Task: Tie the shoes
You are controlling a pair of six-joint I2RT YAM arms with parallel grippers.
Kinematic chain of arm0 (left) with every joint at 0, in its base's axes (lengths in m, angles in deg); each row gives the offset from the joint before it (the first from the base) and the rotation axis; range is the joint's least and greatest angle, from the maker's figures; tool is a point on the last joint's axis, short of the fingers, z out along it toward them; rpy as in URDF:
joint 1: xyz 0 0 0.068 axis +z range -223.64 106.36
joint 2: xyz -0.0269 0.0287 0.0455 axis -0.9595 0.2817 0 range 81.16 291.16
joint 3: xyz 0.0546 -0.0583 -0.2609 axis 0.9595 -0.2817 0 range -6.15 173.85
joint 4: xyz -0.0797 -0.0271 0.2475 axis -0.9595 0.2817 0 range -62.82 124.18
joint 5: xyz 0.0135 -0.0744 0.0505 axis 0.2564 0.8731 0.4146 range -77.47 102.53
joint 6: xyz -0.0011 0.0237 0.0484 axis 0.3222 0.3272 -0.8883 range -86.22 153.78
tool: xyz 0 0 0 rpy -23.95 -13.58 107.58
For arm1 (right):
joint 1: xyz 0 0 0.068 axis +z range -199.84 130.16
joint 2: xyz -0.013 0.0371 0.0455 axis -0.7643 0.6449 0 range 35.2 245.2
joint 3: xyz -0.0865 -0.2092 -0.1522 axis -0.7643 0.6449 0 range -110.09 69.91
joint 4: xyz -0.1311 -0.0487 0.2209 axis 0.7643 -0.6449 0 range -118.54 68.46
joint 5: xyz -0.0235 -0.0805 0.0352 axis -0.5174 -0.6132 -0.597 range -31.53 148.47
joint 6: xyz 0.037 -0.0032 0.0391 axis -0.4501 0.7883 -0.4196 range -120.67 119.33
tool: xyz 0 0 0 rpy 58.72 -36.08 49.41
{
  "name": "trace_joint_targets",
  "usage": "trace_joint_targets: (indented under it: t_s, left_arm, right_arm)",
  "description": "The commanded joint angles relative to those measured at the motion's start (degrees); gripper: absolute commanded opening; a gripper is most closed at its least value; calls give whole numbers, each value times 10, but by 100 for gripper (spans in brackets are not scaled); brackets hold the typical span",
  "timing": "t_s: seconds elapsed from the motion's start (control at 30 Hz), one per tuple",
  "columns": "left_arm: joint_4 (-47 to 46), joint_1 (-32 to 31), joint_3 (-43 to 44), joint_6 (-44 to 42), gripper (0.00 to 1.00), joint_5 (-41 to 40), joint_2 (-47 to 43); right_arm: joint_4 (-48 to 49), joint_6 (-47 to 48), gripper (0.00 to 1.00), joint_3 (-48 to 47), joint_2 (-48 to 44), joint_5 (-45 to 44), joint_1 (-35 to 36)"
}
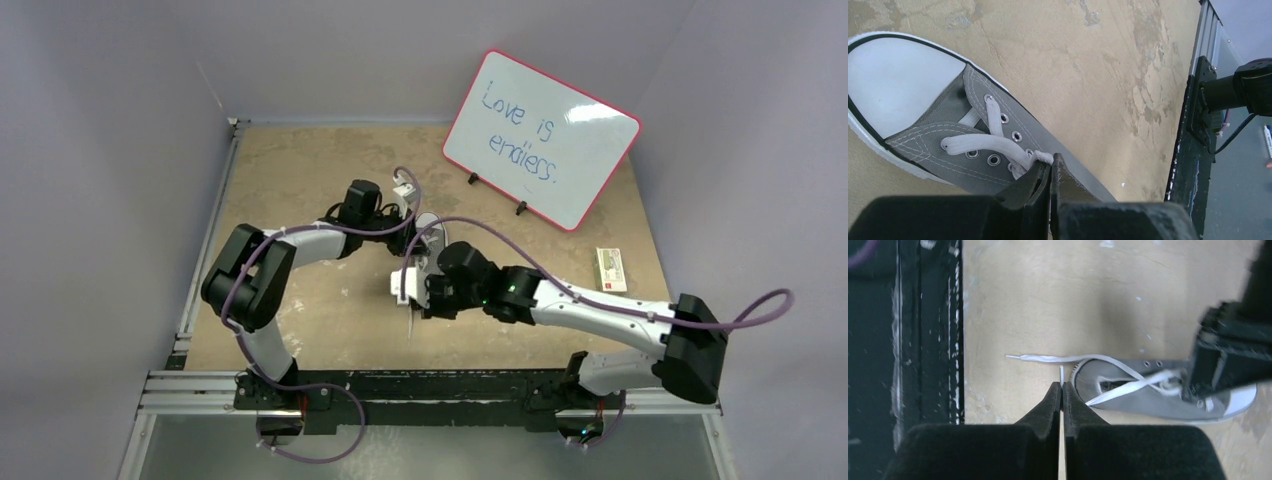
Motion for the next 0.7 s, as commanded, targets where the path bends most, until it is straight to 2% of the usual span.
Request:
trace_joint_targets:
  t_s: [0.0, 0.13, 0.23, 0.43, 0.53, 0.67]
  left_arm:
    - [-76, 6, -19, 50, 0, -1, -34]
    - [-131, 6, -45, 99, 0, -1, -54]
    - [-113, 6, -48, 92, 0, -13, -68]
    - [-91, 6, -63, 94, 0, -37, -96]
    - [-90, 6, -73, 103, 0, -47, -113]
    - [-71, 6, -76, 106, 0, -64, -126]
  right_arm:
    - [24, -222, 0, 10, -55, 23, -57]
    - [48, -364, 0, 27, -68, 98, -151]
    - [83, -423, 0, 42, -67, 147, -197]
    - [124, -490, 0, 63, -51, 255, -213]
    - [70, -485, 0, 42, -16, 348, -215]
    - [14, -493, 0, 37, 18, 383, -219]
